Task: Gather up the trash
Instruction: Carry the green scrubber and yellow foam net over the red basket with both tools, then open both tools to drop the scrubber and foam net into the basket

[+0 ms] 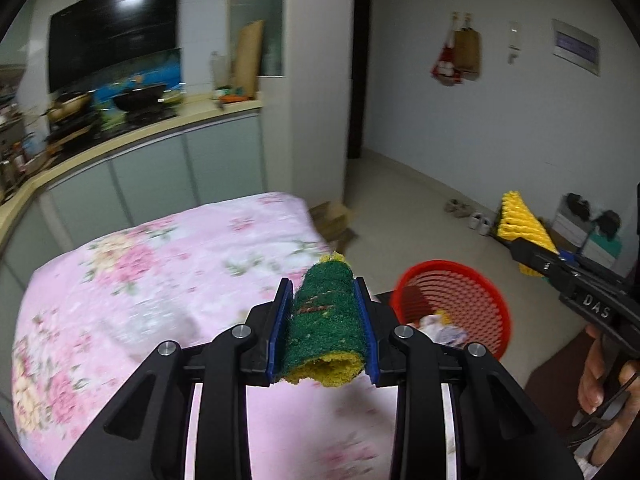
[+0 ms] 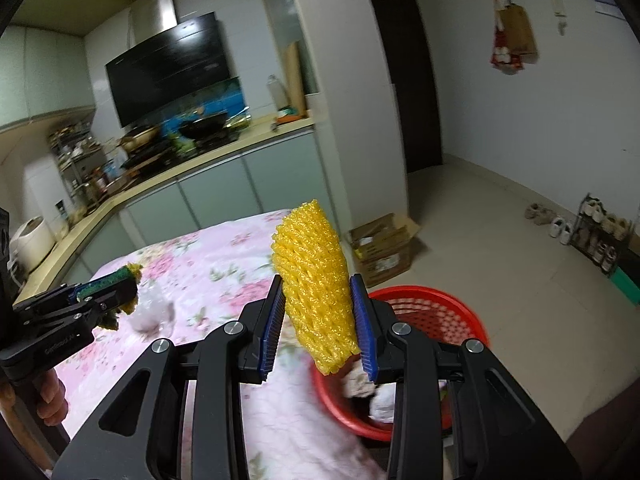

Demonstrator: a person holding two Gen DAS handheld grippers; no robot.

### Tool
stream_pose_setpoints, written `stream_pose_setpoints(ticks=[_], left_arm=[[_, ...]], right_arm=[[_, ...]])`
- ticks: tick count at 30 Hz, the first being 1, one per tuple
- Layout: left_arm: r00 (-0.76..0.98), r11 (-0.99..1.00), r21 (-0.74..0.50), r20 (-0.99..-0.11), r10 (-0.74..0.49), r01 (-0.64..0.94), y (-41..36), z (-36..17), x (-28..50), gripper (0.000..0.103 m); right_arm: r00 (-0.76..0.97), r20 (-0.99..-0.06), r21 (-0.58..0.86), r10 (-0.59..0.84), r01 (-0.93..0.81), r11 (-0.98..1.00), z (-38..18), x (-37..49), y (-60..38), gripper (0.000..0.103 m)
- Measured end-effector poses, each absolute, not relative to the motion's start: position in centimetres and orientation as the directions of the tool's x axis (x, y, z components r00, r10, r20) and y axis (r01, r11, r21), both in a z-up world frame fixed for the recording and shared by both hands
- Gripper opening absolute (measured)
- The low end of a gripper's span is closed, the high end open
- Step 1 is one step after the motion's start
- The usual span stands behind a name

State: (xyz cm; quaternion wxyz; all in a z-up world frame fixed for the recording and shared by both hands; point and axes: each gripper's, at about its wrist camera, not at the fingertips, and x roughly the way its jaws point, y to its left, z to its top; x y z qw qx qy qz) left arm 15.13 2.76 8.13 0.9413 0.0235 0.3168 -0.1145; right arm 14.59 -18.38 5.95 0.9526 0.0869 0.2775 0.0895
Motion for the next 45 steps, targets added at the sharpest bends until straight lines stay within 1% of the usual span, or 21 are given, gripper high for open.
stream_pose_setpoints(ticks=[3, 10, 18, 25, 29, 34, 36, 38, 41, 44, 45], left_arm=[[0.746, 0.958, -0.041, -0.619, -0.247, 0.283, 0.1, 7.7, 16.3, 0.029], [0.695, 0.933, -0.03, -0.659, -0.288, 0.358, -4.9, 5.9, 18.3, 0.029], [0.647, 0.92, -0.024, -0.704, -0.294, 0.391, -8.2, 3.6, 20.3, 0.03], [0.586, 0.912, -0.02, -0.76, -0.28, 0.41, -10.8, 0.4, 22.7, 0.03], [0.549, 0.907, -0.024, -0.789, -0.275, 0.42, -11.8, -1.4, 23.8, 0.03], [0.507, 0.898, -0.031, -0.817, -0.276, 0.439, -13.0, -3.2, 25.0, 0.031], [0.498, 0.891, -0.03, -0.821, -0.28, 0.452, -13.4, -3.5, 25.2, 0.036], [0.494, 0.888, -0.032, -0.821, -0.285, 0.459, -13.4, -3.6, 25.4, 0.051], [0.5, 0.892, -0.041, -0.817, -0.289, 0.45, -13.1, -3.5, 25.5, 0.063], [0.505, 0.9, -0.046, -0.815, -0.284, 0.433, -12.5, -3.3, 25.7, 0.072], [0.507, 0.903, -0.049, -0.814, -0.283, 0.426, -12.3, -3.2, 25.8, 0.073]], right_arm=[[0.835, -0.517, 0.219, 0.19, -0.086, 0.972, 5.7, 14.7, -19.9, 0.032], [0.819, -0.558, 0.23, 0.134, -0.002, 0.973, 3.8, 15.5, -22.6, 0.032], [0.791, -0.604, 0.228, 0.098, 0.054, 0.972, 1.7, 16.9, -24.4, 0.032], [0.745, -0.657, 0.258, 0.111, 0.084, 0.963, -0.5, 18.6, -24.9, 0.032], [0.713, -0.69, 0.274, 0.123, 0.1, 0.957, -1.8, 19.6, -25.4, 0.035], [0.691, -0.711, 0.282, 0.127, 0.115, 0.952, -2.6, 20.6, -25.7, 0.045], [0.687, -0.715, 0.293, 0.134, 0.12, 0.949, -2.8, 20.9, -25.8, 0.049], [0.686, -0.714, 0.307, 0.14, 0.127, 0.943, -2.8, 20.9, -26.0, 0.054], [0.683, -0.715, 0.329, 0.15, 0.139, 0.934, -3.0, 21.0, -26.6, 0.059], [0.684, -0.714, 0.335, 0.153, 0.142, 0.932, -2.9, 20.9, -26.8, 0.061], [0.685, -0.712, 0.338, 0.154, 0.142, 0.931, -2.9, 20.8, -26.9, 0.061]])
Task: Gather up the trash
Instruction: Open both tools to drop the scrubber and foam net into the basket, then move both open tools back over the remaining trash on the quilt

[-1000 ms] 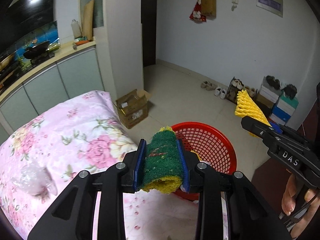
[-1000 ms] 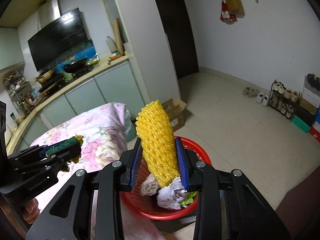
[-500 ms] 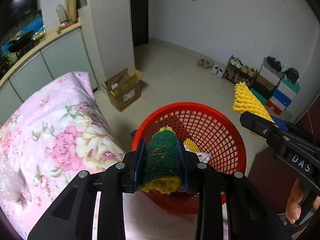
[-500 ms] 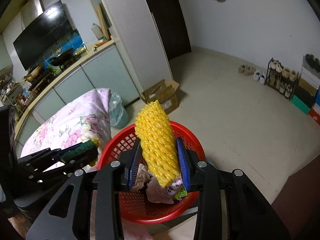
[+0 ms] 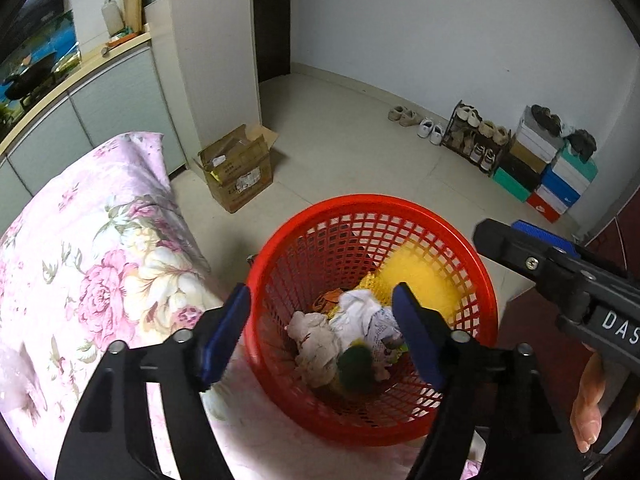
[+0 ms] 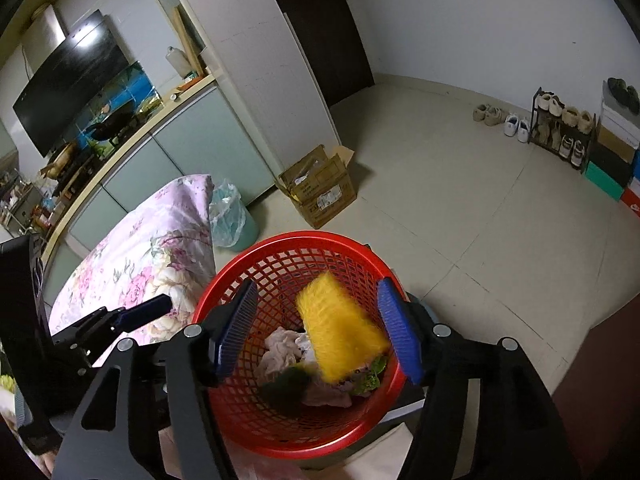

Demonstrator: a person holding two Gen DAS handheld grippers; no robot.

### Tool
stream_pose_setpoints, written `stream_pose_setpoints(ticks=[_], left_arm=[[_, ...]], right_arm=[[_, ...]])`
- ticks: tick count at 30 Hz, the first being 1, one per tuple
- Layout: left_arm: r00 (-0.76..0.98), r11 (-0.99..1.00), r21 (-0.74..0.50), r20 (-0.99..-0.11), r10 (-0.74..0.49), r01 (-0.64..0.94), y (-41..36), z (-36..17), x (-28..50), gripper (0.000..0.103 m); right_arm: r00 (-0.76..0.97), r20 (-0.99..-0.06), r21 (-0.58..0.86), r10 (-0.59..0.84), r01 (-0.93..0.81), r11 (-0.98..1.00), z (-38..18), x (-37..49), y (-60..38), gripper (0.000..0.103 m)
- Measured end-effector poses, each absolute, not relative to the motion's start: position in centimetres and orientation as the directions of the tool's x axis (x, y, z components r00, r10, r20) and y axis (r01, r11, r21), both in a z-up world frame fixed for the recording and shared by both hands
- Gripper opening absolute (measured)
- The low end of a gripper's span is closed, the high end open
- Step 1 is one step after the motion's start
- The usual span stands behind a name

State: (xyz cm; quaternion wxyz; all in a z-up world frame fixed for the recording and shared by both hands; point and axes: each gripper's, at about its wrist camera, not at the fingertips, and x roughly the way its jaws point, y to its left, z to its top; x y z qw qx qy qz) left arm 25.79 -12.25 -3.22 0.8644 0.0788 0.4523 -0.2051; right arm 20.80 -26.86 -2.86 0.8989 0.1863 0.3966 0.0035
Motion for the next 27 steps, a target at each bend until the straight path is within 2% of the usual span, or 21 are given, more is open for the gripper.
stream_pose_setpoints(ticks=[10, 21, 27], left_arm=[[0.554, 0.921, -0.048, -0.787, -0.273, 0.386, -9.9, -1.2, 24.4, 0.079], [0.626, 0.932, -0.031, -0.733, -0.266, 0.36, -7.0, 2.4, 21.0, 0.081], [0.647, 0.94, -0.047, -0.714, -0.269, 0.339, -4.3, 3.9, 18.7, 0.081]], right_arm=[[0.736, -0.669, 0.289, 0.102, 0.132, 0.948, -0.6, 18.2, -26.6, 0.064], [0.796, -0.605, 0.212, 0.034, 0.12, 0.97, 2.1, 14.9, -24.8, 0.065], [0.798, -0.6, 0.21, 0.055, 0.091, 0.974, 2.4, 13.9, -23.3, 0.066]])
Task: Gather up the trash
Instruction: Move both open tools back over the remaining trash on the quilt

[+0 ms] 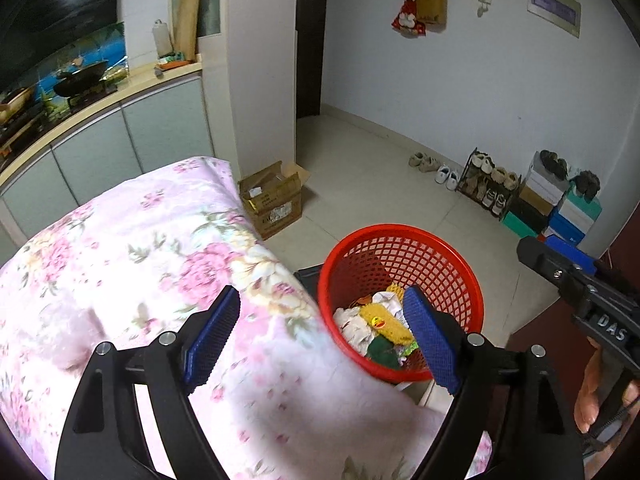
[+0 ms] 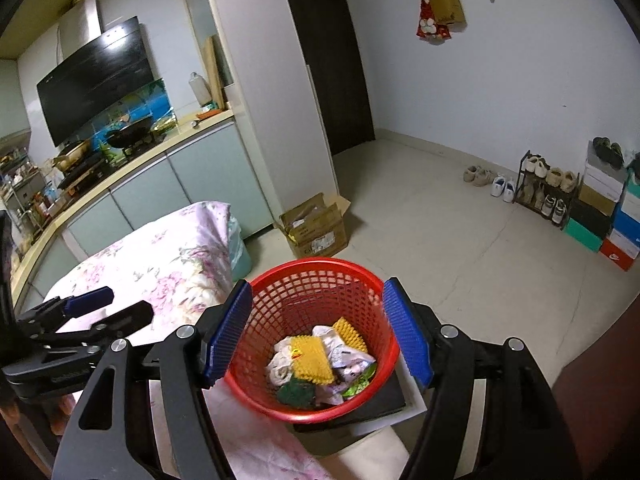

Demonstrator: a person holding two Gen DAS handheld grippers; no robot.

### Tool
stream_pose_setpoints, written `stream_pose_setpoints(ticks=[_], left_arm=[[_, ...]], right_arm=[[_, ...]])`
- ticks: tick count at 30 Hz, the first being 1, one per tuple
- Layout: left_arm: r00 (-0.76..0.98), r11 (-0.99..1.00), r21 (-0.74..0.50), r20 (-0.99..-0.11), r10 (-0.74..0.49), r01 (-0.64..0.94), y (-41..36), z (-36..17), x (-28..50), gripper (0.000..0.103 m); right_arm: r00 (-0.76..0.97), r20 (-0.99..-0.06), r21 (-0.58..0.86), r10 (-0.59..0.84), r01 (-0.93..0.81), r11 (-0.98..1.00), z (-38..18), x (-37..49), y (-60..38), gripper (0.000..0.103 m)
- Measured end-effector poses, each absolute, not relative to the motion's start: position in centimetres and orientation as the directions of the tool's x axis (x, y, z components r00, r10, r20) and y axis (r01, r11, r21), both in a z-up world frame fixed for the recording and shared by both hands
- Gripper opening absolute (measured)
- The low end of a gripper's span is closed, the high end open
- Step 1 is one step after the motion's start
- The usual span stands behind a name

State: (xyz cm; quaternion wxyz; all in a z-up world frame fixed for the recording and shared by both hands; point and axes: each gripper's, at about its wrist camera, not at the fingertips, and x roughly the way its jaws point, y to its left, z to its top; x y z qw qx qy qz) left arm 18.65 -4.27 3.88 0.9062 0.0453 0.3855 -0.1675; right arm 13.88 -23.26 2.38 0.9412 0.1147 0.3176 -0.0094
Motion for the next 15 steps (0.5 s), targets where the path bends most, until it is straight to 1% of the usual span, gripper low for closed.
stream_pose_setpoints(ticks=[4, 7, 11, 15], left_arm=[[0.68, 0.949, -0.022, -0.693, -0.24, 0.313, -1.5, 5.4, 16.7, 0.081], [0.708, 0.96, 0.0, -0.675, -0.206, 0.279, 0.6, 6.4, 15.4, 0.084], [0.739, 0.979, 0.043, -0.662, -0.121, 0.199, 5.0, 7.2, 13.9, 0.084], [0.741, 0.991, 0.05, -0.669, -0.058, 0.122, 8.8, 7.0, 12.5, 0.084]], right_arm=[[0.789, -0.607, 0.206, 0.093, 0.043, 0.978, 2.2, 13.4, -21.2, 0.066], [0.784, -0.608, 0.206, 0.128, -0.001, 0.979, 2.1, 13.1, -19.5, 0.066], [0.777, -0.606, 0.205, 0.171, -0.055, 0.977, 2.1, 12.6, -17.2, 0.066], [0.765, -0.609, 0.203, 0.212, -0.108, 0.973, 2.1, 12.3, -15.1, 0.066]])
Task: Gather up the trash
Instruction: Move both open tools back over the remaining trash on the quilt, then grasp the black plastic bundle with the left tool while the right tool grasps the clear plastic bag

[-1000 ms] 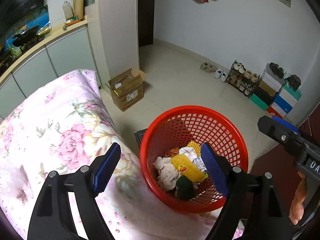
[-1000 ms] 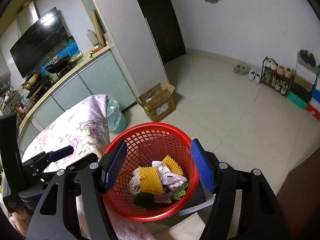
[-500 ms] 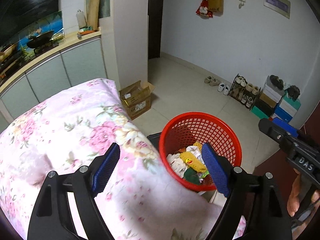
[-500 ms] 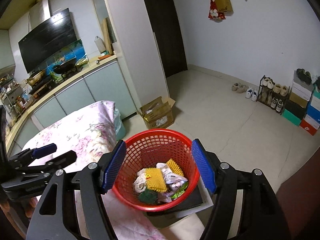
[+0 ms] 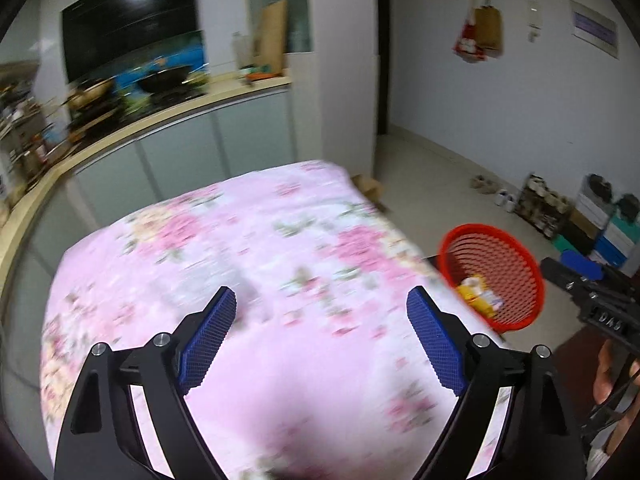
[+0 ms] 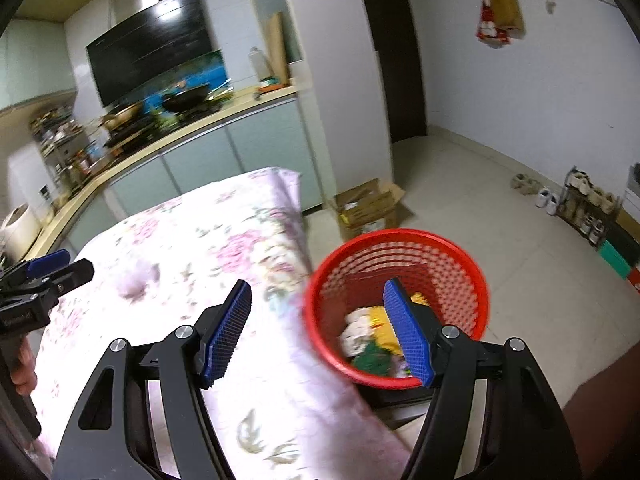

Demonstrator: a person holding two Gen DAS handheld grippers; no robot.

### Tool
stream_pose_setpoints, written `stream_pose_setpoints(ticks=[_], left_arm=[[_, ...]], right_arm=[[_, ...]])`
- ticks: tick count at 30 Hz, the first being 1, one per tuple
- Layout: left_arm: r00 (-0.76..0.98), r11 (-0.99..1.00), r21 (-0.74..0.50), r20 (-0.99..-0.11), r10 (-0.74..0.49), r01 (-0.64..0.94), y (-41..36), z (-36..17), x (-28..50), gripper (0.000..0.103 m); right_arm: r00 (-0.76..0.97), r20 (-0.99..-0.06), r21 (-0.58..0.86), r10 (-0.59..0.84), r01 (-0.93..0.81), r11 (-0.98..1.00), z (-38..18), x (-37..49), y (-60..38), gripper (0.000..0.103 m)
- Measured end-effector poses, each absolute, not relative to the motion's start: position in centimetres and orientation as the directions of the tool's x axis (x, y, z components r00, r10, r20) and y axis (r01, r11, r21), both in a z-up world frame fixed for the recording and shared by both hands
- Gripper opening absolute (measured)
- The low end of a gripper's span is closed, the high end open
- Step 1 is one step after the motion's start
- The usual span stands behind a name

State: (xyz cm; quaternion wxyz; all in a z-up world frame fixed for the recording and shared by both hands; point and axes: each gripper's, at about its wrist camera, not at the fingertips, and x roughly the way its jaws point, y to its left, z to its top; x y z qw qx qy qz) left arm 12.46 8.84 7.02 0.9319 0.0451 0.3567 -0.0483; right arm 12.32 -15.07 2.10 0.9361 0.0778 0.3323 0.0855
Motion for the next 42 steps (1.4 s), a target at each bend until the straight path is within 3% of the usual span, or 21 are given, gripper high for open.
stream_pose_setpoints(ticks=[9, 17, 25, 29, 35, 42], left_arm=[[0.689, 1.0, 0.02, -0.725, 0.002, 0.017, 15.0, 3.4, 7.4, 0.085], [0.61, 0.999, -0.038, -0.792, -0.027, -0.004, 15.7, -2.4, 3.3, 0.085], [0.599, 0.999, -0.043, -0.8, -0.03, -0.008, 15.9, -4.3, 2.7, 0.084], [0.593, 0.999, -0.044, -0.804, -0.044, 0.014, 15.7, -4.7, 2.9, 0.063], [0.594, 0.999, -0.026, -0.803, -0.049, 0.047, 15.4, -5.4, 2.6, 0.047], [0.636, 0.999, -0.041, -0.771, -0.034, 0.004, 17.5, -4.1, 2.8, 0.041]], right_arm=[[0.742, -0.614, 0.203, 0.267, -0.179, 0.963, 2.3, 11.9, -12.4, 0.067], [0.73, -0.62, 0.195, 0.287, -0.211, 0.958, 2.4, 12.0, -10.8, 0.067], [0.713, -0.633, 0.178, 0.301, -0.244, 0.953, 2.1, 12.4, -8.6, 0.067], [0.704, -0.642, 0.163, 0.303, -0.261, 0.951, 2.0, 12.5, -7.7, 0.067], [0.688, -0.653, 0.144, 0.318, -0.299, 0.943, 2.3, 13.1, -5.6, 0.067], [0.653, -0.659, 0.117, 0.374, -0.402, 0.908, 3.4, 14.9, -0.3, 0.068]])
